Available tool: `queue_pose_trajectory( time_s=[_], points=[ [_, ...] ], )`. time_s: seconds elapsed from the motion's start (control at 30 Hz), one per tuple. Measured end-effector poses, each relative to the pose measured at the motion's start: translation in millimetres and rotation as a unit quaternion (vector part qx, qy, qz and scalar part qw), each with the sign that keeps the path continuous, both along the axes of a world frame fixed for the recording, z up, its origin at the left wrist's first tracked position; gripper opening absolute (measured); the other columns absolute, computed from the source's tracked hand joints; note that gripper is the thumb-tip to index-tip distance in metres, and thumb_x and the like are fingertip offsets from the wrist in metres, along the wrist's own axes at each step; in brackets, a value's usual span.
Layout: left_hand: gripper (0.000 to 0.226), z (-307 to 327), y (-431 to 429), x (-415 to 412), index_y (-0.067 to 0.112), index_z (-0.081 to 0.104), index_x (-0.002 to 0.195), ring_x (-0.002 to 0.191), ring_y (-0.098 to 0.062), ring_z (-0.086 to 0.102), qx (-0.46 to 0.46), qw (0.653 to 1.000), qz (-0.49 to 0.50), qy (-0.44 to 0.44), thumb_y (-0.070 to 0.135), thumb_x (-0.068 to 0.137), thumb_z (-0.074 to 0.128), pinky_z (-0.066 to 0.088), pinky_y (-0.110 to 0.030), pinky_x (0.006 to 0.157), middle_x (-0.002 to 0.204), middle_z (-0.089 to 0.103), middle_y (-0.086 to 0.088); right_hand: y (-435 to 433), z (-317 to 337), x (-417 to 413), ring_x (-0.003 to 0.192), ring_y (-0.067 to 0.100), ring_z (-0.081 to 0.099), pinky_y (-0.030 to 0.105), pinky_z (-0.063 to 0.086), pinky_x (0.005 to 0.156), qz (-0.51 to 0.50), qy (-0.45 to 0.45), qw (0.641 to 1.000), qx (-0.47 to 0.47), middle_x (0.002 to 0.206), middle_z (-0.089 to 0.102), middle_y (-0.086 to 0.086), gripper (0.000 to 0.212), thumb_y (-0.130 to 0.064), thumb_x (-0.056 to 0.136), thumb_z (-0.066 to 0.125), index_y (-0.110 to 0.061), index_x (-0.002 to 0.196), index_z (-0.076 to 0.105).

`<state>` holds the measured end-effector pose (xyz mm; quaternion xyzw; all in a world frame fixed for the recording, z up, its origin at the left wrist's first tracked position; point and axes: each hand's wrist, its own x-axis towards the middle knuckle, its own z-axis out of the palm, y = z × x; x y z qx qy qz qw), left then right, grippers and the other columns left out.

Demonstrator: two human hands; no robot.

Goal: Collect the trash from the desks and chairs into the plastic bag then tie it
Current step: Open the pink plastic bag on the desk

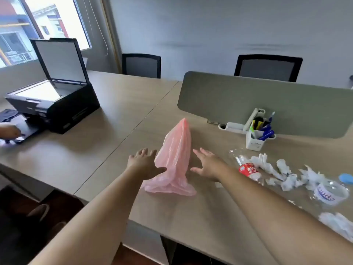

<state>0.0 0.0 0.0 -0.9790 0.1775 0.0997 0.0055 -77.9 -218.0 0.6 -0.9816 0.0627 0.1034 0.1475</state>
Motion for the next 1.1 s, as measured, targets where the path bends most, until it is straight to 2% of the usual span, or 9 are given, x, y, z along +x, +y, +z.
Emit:
queue_pose_trajectory(
  time_s=[0.17,0.3,0.43,0.6,0.7,0.8,0.93,1.03,1.1],
  points=[
    [0.097,-64,32,-2,0.035,0.007,0.15,0.143,-0.027,0.024,0.028,0.995,0.001,0.096,0.073,0.074,0.054,0.031,-0.046,0.108,0.158,0.014,-0.004,53,-59,14,0.149,0.028,0.001,0.045,0.016,0.12,0.052,0.089,0.994,0.025,0.161,-0.012,0.003,0.09,-0.046,0.085,0.063,-0.043,0.15,0.001],
    [0.074,-100,44,-11,0.04,0.021,0.145,0.136,-0.027,0.033,0.037,0.991,-0.022,0.129,0.063,0.082,0.053,0.04,-0.044,0.101,0.151,0.027,-0.003,74,-100,12,0.146,0.031,0.012,0.04,0.02,0.118,0.058,0.132,0.99,0.008,0.161,0.002,0.008,0.076,-0.036,0.089,0.06,-0.036,0.151,0.016],
    [0.033,-114,45,-14,0.037,0.052,0.123,0.105,-0.026,0.056,-0.017,0.996,-0.029,0.08,0.035,0.091,0.048,0.05,-0.034,0.081,0.118,0.051,-0.003,76,-117,5,0.12,0.03,0.049,0.029,0.041,0.097,0.053,0.058,0.996,0.036,0.129,0.051,0.012,0.04,-0.012,0.088,0.05,-0.015,0.127,0.057],
    [0.03,-98,35,-6,0.03,0.065,0.104,0.096,-0.026,0.061,-0.085,0.991,-0.015,0.099,0.019,0.086,0.043,0.048,-0.03,0.07,0.106,0.065,-0.001,64,-93,10,0.102,0.027,0.061,0.025,0.044,0.082,-0.012,-0.017,0.993,0.117,0.107,0.068,0.009,0.031,-0.001,0.083,0.049,-0.009,0.101,0.072],
    [0.017,-70,26,3,0.025,0.064,0.076,0.086,-0.031,0.057,-0.16,0.981,0.003,0.108,0.021,0.086,0.05,0.044,-0.03,0.066,0.082,0.064,-0.002,48,-62,12,0.098,0.022,0.065,0.024,0.045,0.081,-0.079,-0.082,0.978,0.175,0.101,0.073,0.005,0.034,0.002,0.079,0.049,-0.012,0.096,0.075],
    [0.032,-35,14,7,0.018,0.046,0.055,0.065,-0.025,0.039,-0.269,0.954,0.035,0.125,0.023,0.085,0.057,0.032,-0.027,0.055,0.056,0.043,0.003,29,-30,11,0.1,0.019,0.065,0.017,0.04,0.077,-0.133,-0.136,0.955,0.228,0.102,0.074,0.003,0.034,0.001,0.082,0.05,-0.015,0.098,0.076],
    [0.03,23,-5,5,0.013,0.043,0.065,0.059,-0.017,0.031,-0.409,0.904,0.059,0.113,0.027,0.087,0.058,0.023,-0.027,0.052,0.061,0.035,0.003,-2,13,1,0.113,0.018,0.057,0.022,0.042,0.09,-0.156,-0.085,0.954,0.24,0.126,0.06,0.002,0.055,-0.018,0.077,0.07,-0.023,0.13,0.056],
    [0.03,53,-21,-5,0.008,0.056,0.077,0.068,-0.018,0.041,-0.497,0.854,0.068,0.14,0.036,0.085,0.061,0.036,-0.028,0.063,0.073,0.044,-0.002,-18,37,-22,0.11,0.018,0.052,0.028,0.042,0.089,-0.169,-0.036,0.94,0.294,0.122,0.05,-0.001,0.07,-0.034,0.074,0.077,-0.025,0.136,0.045],
    [0.032,63,-32,-12,0.005,0.063,0.094,0.08,-0.02,0.051,-0.539,0.817,0.082,0.186,0.036,0.089,0.059,0.047,-0.03,0.071,0.085,0.053,-0.004,-23,44,-35,0.1,0.014,0.054,0.026,0.042,0.077,-0.168,-0.023,0.923,0.346,0.114,0.053,-0.001,0.053,-0.041,0.076,0.075,-0.026,0.122,0.053]
  ],
)
